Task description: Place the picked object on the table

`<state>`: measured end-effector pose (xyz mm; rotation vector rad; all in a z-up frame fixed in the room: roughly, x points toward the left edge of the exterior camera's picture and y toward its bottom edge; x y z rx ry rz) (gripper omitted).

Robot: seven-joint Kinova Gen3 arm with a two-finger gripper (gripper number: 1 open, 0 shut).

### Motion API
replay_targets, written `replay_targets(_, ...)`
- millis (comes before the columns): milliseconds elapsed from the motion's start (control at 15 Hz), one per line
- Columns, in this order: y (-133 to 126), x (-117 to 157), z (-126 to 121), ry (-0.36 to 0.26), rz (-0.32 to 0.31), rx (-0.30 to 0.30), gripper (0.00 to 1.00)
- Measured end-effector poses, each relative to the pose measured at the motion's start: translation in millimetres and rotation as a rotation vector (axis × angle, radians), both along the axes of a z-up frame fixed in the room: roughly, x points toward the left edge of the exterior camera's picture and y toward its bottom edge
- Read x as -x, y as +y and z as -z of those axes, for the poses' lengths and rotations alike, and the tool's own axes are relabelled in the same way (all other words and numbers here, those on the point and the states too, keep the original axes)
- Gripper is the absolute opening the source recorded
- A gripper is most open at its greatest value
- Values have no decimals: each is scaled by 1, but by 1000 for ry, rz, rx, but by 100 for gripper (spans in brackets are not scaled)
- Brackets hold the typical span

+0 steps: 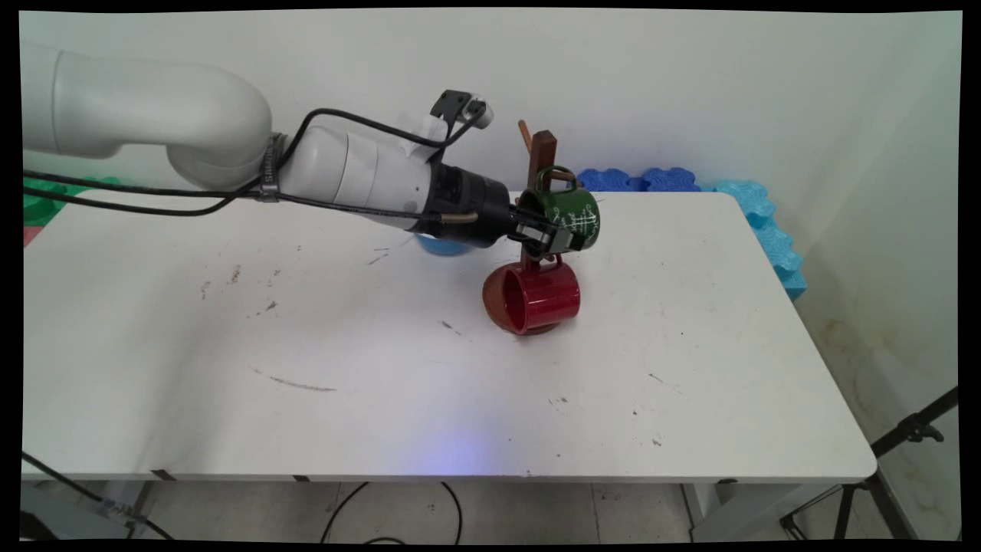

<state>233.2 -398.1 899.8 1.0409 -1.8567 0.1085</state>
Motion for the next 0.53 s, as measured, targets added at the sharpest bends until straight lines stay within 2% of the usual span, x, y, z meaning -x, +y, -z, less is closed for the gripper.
replay_targets(533, 8, 4, -8, 26, 22, 4, 0)
